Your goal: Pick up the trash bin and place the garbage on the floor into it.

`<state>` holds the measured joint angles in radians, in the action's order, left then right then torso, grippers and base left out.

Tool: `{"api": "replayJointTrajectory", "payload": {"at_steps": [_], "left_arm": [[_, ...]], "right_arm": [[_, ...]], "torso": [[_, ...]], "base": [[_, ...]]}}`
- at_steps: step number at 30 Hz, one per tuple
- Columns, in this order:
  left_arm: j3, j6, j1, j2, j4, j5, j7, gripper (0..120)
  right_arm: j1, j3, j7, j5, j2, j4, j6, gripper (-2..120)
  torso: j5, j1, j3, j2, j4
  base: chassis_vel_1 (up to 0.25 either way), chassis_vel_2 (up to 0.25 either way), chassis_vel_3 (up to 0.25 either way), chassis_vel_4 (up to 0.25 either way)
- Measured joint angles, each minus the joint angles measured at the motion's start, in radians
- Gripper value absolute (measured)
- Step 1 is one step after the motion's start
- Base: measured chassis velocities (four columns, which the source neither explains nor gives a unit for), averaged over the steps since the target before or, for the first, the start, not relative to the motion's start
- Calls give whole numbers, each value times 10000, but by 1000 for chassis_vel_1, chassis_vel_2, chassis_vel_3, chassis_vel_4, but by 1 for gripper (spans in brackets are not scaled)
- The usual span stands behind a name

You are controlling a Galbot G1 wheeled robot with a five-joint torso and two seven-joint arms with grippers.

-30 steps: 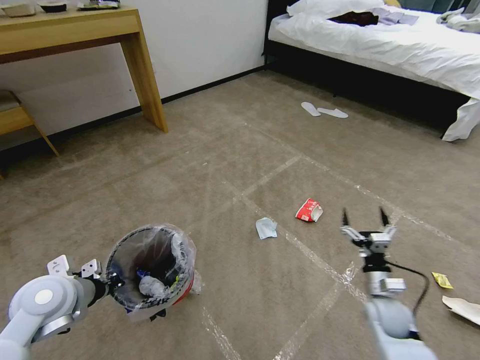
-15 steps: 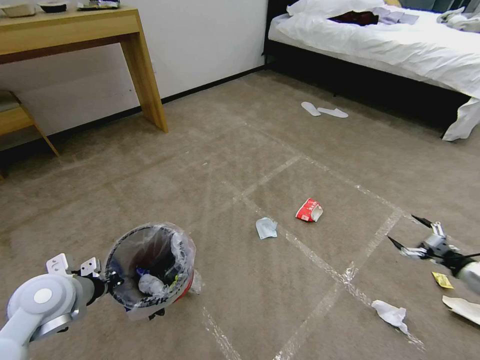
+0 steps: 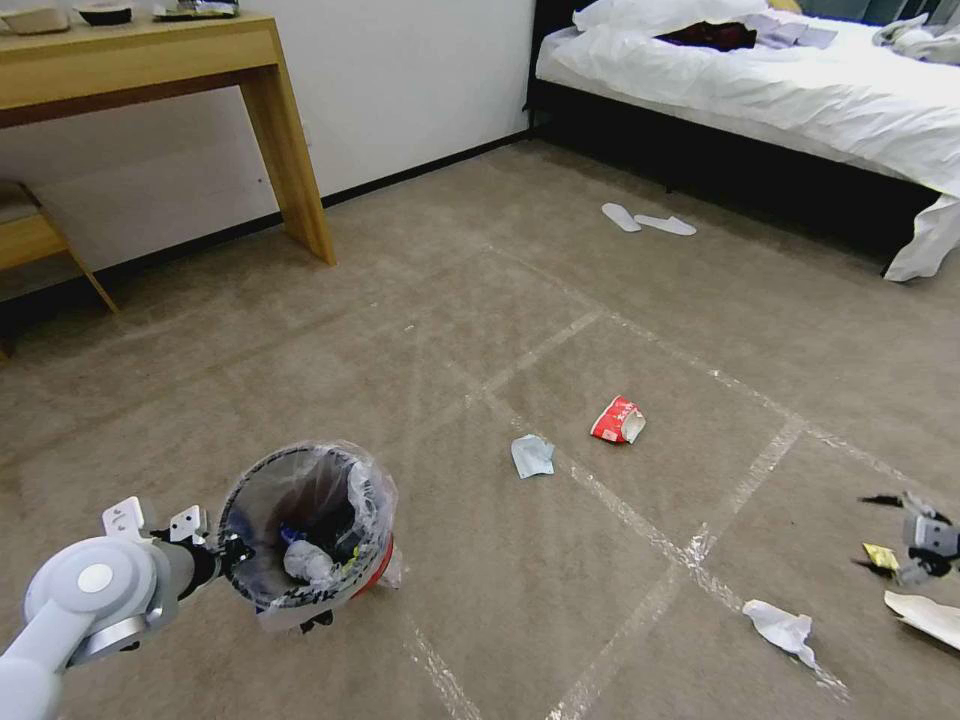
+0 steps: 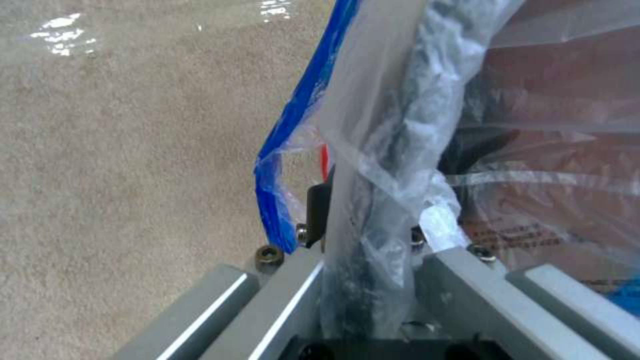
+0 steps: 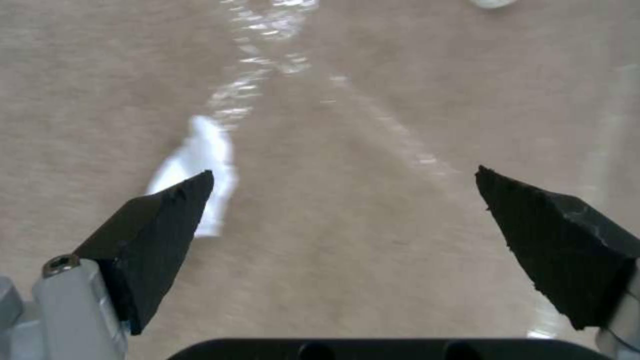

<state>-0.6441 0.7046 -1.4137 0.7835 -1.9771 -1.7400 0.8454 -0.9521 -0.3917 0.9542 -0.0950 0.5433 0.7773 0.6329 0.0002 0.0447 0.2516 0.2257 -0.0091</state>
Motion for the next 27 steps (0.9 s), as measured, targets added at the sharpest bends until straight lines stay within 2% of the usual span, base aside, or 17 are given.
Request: {"api": "replayJointTrajectory", "payload": {"at_steps": [1,3,5,6,18,27], "left_arm": [[0,0,-4,12,-15,12,0,0],[-1,-8,-53,20,-50,63,0,0],[-1,-13,-73,31,-50,99,0,0],[-1,-28,-121,79,-60,187,5,0],[15,-63,-300,640,-57,633,-31,0],[-19,-76,-386,653,-95,677,-29,0]], "right_arm": [[195,244,101,-168,246,-252,2,100],[664,671,-57,-1046,749,-775,54,100],[872,848,-152,-1418,924,-1006,112,100],[1205,1189,-612,-2042,1228,-1445,164,100],[2540,2058,-868,-2524,1746,-3150,-267,100],[2847,2609,-932,-2680,2214,-3600,-524,100]], "torso": [[15,1,0,0,2],[-2,0,0,0,1],[-5,0,0,0,2],[5,1,0,0,4],[-3,0,0,0,0],[0,0,0,0,3]], "base": [[0,0,0,0],[0,0,0,0],[0,0,0,0],[0,0,0,0],[0,0,0,0],[0,0,0,0]]}}
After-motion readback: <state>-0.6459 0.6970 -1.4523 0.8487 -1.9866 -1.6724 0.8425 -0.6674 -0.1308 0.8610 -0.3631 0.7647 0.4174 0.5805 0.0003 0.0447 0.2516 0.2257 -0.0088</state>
